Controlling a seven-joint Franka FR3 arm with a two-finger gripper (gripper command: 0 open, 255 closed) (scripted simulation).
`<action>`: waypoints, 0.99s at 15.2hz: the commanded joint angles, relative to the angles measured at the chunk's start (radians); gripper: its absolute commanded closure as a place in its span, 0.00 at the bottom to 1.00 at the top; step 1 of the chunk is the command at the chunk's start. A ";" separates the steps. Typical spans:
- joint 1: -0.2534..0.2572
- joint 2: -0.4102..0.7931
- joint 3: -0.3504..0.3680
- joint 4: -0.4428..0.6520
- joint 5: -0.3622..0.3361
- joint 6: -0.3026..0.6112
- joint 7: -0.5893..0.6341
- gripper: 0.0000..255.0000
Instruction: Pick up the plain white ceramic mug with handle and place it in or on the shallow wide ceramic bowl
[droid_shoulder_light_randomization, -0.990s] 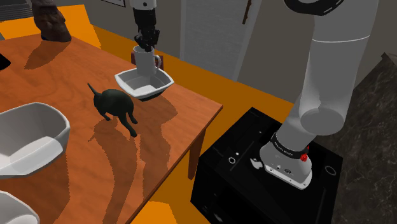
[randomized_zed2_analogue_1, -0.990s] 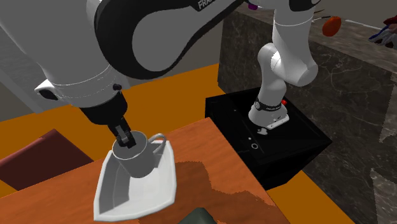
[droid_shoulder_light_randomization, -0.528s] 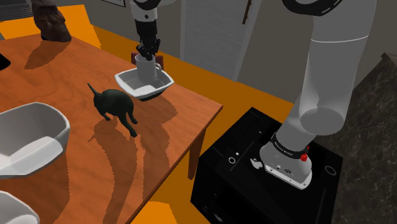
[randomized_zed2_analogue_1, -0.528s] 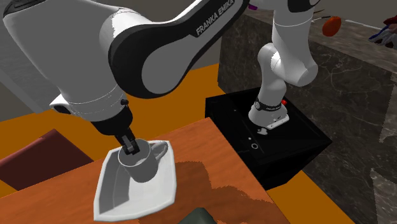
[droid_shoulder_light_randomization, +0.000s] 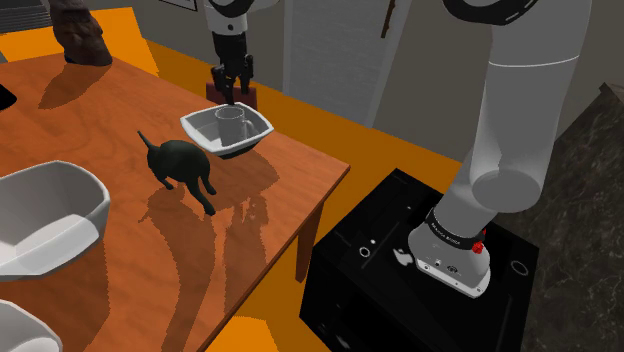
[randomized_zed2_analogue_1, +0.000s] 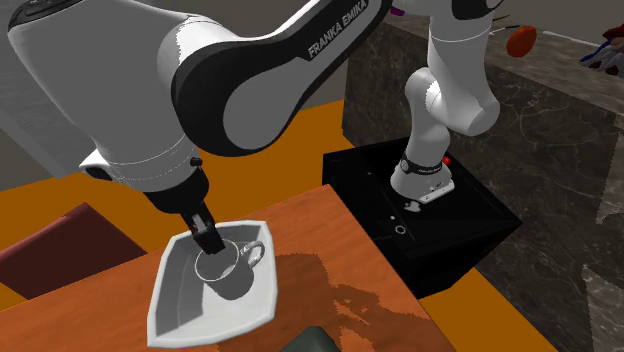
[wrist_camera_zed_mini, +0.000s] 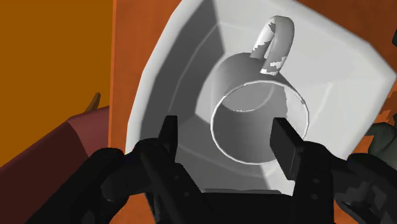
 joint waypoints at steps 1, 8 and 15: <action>0.000 0.000 0.000 0.000 0.000 0.000 0.000 0.00; 0.003 -0.007 0.002 0.118 0.002 -0.124 -0.002 0.00; 0.003 -0.007 0.002 0.118 0.002 -0.124 -0.002 0.00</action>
